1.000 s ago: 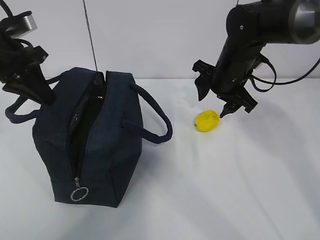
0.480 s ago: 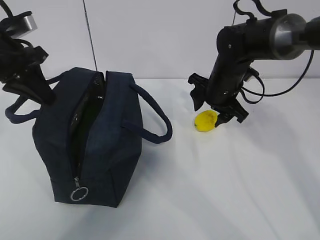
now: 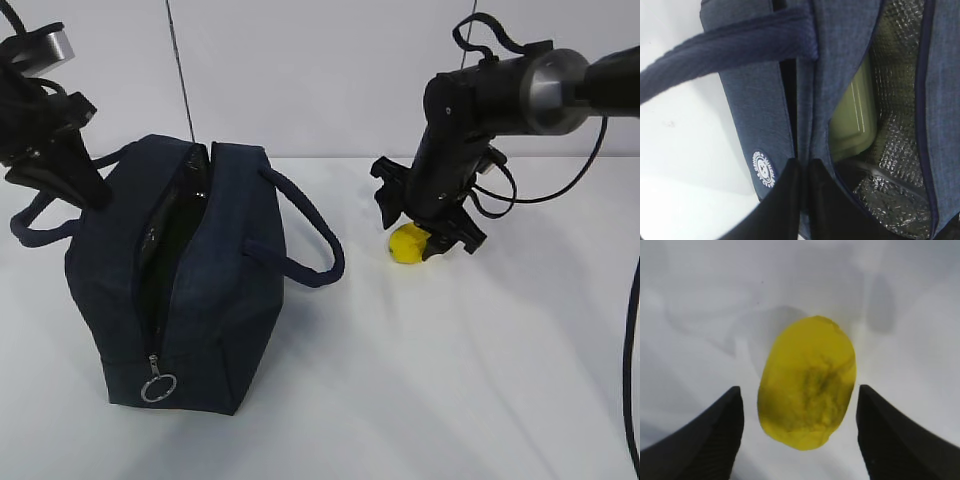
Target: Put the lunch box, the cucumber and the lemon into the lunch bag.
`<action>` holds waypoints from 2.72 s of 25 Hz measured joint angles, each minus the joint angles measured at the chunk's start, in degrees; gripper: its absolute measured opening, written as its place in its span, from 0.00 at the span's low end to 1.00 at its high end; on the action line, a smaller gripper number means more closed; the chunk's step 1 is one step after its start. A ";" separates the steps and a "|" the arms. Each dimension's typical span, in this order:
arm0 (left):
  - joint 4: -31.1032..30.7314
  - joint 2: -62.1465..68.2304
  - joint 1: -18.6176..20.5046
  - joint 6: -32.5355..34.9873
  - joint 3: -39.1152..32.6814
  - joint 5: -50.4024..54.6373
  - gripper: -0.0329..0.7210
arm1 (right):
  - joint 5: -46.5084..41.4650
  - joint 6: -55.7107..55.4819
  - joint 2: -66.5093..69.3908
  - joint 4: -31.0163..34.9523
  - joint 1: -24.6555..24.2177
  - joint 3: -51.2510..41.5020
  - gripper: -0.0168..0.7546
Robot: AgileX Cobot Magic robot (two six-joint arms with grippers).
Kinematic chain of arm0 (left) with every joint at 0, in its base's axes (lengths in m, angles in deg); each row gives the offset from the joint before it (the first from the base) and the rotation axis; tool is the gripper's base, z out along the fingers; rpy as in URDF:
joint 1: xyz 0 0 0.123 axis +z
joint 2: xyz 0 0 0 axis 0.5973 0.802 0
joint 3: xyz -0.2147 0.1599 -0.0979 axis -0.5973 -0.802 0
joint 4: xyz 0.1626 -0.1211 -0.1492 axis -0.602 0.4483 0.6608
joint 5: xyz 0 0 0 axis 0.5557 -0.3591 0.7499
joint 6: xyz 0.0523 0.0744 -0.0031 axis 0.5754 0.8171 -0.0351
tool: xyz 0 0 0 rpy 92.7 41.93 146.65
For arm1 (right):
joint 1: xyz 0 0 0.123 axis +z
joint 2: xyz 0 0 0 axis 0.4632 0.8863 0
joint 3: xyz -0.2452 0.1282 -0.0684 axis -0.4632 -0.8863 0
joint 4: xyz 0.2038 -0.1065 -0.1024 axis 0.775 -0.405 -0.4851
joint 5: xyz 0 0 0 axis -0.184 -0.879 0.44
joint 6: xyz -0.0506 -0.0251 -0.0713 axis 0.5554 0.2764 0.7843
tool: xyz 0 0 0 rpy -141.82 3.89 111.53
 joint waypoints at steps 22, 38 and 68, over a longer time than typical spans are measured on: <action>0.00 0.00 0.00 0.00 0.00 0.00 0.04 | 2.07 0.00 2.26 -2.31 0.00 0.33 0.69; 0.00 0.00 0.00 0.00 0.00 0.00 0.04 | -0.29 0.00 2.71 -1.64 0.00 0.38 0.62; -3.87 0.00 0.00 0.00 0.00 0.00 0.04 | -24.09 55.00 1.53 16.66 0.00 22.21 0.46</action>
